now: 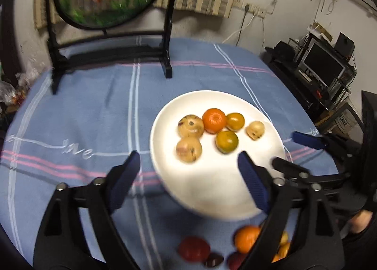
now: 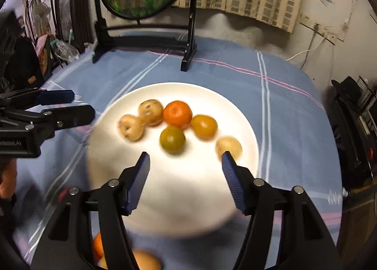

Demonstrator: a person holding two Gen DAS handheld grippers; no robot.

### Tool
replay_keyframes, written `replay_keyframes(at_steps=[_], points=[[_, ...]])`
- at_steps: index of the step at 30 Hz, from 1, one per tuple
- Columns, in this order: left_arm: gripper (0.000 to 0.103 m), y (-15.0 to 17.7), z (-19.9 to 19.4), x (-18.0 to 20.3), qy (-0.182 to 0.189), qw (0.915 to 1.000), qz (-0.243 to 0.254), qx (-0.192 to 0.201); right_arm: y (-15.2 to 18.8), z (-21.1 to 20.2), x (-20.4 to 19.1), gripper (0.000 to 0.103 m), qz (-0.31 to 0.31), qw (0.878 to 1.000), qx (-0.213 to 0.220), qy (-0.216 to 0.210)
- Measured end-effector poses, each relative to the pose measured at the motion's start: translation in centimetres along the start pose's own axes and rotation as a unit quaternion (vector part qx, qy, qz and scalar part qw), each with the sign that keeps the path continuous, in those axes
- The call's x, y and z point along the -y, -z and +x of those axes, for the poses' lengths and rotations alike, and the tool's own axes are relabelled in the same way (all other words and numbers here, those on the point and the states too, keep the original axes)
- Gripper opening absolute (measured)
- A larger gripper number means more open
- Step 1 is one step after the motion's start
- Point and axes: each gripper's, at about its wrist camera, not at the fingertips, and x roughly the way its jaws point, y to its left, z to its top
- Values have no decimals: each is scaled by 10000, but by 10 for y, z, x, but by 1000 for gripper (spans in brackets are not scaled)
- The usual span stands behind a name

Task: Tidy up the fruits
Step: 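Carry both fruits onto the white plate and open both tools, then grasp the red plum with the left tool while the right tool grasps a red cherry tomato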

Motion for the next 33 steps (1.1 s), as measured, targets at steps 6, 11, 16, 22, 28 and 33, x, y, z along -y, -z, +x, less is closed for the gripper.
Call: replay_keyframes(at_steps=[6, 11, 16, 22, 28, 33], points=[[89, 61, -48, 10, -33, 9997, -201, 121, 61, -67, -22, 100, 419, 9983, 409, 72], [90, 108, -62, 15, -67, 9998, -174, -21, 101, -81, -28, 100, 1016, 9939, 430, 15], [90, 124, -73, 7, -272, 9995, -118, -85, 110, -88, -29, 100, 1148, 9929, 295, 32], [90, 128, -80, -4, -248, 9992, -317, -76, 124, -99, -52, 100, 873, 9959, 242, -29], [90, 134, -84, -10, -341, 9989, -314, -24, 164, -91, -87, 94, 536, 9965, -214, -598], [90, 137, -83, -17, -312, 9988, -377, -94, 177, -71, -99, 70, 651, 9929, -530, -840]])
